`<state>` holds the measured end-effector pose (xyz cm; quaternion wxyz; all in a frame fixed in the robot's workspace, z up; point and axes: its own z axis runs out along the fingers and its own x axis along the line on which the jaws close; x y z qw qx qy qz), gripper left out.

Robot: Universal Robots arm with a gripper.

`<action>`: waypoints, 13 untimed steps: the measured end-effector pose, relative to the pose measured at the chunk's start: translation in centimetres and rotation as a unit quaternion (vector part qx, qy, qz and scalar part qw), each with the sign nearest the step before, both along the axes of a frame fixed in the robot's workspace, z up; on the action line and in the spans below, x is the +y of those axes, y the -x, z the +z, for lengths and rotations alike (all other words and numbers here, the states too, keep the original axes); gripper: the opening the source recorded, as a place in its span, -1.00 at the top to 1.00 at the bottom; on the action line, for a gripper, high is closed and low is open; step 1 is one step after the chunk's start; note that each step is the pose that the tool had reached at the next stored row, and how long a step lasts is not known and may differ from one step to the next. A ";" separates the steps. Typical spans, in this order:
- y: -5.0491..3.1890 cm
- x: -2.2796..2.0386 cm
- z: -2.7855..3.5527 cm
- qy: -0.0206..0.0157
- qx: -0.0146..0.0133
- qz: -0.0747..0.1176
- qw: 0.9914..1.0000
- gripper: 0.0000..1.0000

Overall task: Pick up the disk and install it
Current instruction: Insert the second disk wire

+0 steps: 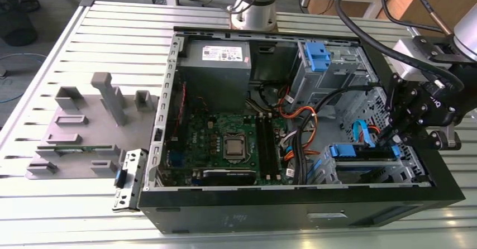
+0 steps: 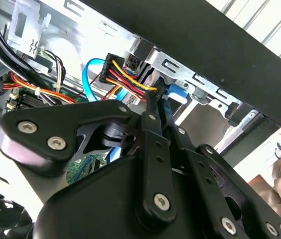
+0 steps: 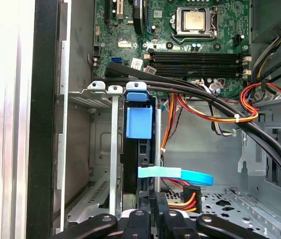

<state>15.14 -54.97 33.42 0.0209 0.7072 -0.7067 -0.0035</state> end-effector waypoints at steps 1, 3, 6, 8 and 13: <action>0.00 0.00 0.00 0.000 0.000 0.000 1.000 0.68; 0.00 0.00 0.00 0.000 0.000 0.000 1.000 0.68; 0.00 0.00 0.21 0.000 0.000 0.000 1.000 0.68; 0.00 0.00 0.57 -0.001 0.000 0.000 1.000 0.68; 0.27 0.01 0.75 -0.001 -0.002 0.000 1.000 0.68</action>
